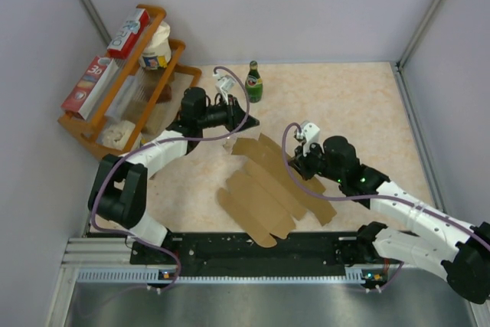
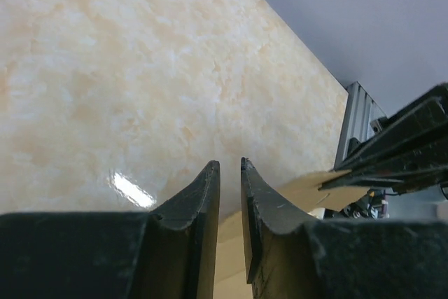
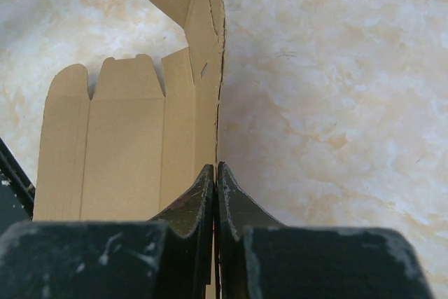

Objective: Fold the paper box

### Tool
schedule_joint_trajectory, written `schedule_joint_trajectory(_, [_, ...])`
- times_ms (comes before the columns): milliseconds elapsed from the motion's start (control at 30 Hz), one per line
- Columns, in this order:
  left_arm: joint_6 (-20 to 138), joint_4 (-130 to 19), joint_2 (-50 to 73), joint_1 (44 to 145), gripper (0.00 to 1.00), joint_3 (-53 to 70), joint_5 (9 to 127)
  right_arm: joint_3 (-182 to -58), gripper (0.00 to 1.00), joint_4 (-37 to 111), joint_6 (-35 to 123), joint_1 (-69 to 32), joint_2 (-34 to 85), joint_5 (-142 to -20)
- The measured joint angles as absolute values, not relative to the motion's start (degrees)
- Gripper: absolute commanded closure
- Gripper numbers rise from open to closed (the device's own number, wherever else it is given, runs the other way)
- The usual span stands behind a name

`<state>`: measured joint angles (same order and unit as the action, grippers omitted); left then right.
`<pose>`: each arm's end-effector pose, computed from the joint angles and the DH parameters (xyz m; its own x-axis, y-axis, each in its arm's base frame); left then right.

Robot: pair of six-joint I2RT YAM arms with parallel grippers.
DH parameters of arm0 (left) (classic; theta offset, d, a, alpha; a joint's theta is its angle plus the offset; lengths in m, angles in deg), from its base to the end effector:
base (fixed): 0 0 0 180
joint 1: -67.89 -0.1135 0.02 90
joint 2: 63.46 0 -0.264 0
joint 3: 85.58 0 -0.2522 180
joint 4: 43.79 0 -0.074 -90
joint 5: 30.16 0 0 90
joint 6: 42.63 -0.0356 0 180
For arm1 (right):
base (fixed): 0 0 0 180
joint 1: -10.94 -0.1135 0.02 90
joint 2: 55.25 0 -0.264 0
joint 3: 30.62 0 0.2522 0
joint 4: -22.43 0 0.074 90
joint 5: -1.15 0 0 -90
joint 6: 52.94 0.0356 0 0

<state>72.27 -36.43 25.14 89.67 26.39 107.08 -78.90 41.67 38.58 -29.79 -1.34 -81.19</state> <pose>0.3109 -0.1524 0.2664 -0.5780 -0.0769 -0.8124 0.7412 0.3670 -0.5621 0.1595 0.1436 0.2561 -0.3382 -0.2565 -0.9055 -0.7296 0.6792 0.0801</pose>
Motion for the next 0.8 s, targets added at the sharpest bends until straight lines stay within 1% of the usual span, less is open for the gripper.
schedule_joint_trajectory(200, [73.98, -36.78, 29.92, 90.0, 0.83, 21.0, 105.02, -78.88, 1.0, 41.78, 38.49, -29.84, -1.34, -79.98])
schedule_joint_trajectory(567, [68.51, -48.3, 30.82, 93.49, 0.87, 17.48, 101.72, -78.88, 1.0, 41.78, 38.3, -29.84, -1.71, -80.97])
schedule_joint_trajectory(667, [67.2, -50.59, 30.82, 93.89, 0.93, 17.45, 101.27, -78.88, 1.0, 41.78, 38.34, -29.84, -1.69, -82.15])
schedule_joint_trajectory(800, [65.78, -52.93, 30.8, 94.33, 0.95, 17.43, 100.78, -78.88, 1.0, 41.69, 38.65, -29.84, -1.6, -84.27])
